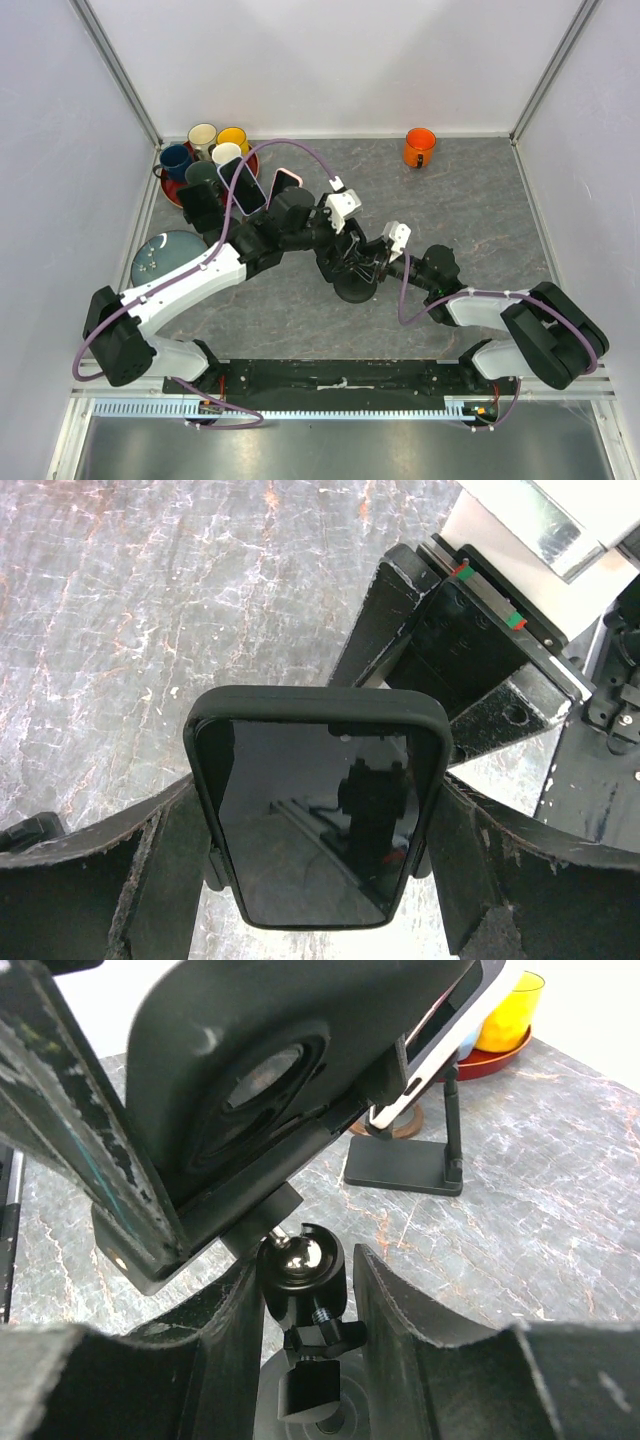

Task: Remove the phone from the phone stand

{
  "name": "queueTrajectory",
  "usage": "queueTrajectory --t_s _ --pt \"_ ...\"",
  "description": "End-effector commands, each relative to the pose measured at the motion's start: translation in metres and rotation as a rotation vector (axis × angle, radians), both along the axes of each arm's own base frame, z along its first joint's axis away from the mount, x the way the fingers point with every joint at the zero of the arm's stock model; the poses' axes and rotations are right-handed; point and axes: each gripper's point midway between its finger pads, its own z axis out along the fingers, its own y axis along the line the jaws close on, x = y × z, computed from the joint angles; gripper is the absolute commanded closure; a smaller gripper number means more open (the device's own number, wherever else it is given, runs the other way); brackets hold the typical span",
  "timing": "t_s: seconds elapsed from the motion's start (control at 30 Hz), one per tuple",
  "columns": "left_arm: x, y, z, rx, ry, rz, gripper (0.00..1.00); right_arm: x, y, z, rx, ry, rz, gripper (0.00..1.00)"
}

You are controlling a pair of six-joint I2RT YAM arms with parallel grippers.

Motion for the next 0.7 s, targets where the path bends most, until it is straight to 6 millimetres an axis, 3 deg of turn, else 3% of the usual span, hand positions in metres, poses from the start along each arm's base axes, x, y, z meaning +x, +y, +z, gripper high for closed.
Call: queueTrajectory --t_s 0.0,0.27,0.4,0.5,0.53,0.6,0.63,0.67 --pt "-0.066 -0.004 0.033 -0.115 0.094 -0.287 0.98 0.024 -0.005 0.014 0.013 -0.055 -0.081 1.00" --pt "-0.080 0.001 0.033 -0.130 0.198 -0.421 0.98 0.023 -0.002 0.009 -0.023 -0.054 -0.055 1.00" --pt "-0.066 -0.006 0.027 -0.129 0.212 -0.358 0.98 0.023 -0.003 0.011 -0.015 -0.055 -0.058 1.00" --pt "-0.045 -0.006 0.035 -0.160 0.141 -0.217 0.81 0.023 -0.004 0.015 -0.002 -0.058 -0.068 1.00" --pt "-0.036 0.000 0.038 -0.167 0.127 -0.121 0.70 0.024 -0.005 0.017 0.001 -0.060 -0.075 1.00" --pt "-0.023 0.005 0.045 -0.183 0.077 -0.018 0.57 0.025 -0.007 0.020 0.007 -0.067 -0.092 1.00" --pt "-0.021 0.008 0.044 -0.188 0.085 0.030 0.40 0.026 -0.008 0.021 0.009 -0.069 -0.099 1.00" --pt "-0.021 0.010 0.048 -0.196 0.069 0.053 0.33 0.027 -0.009 0.023 0.014 -0.073 -0.113 1.00"
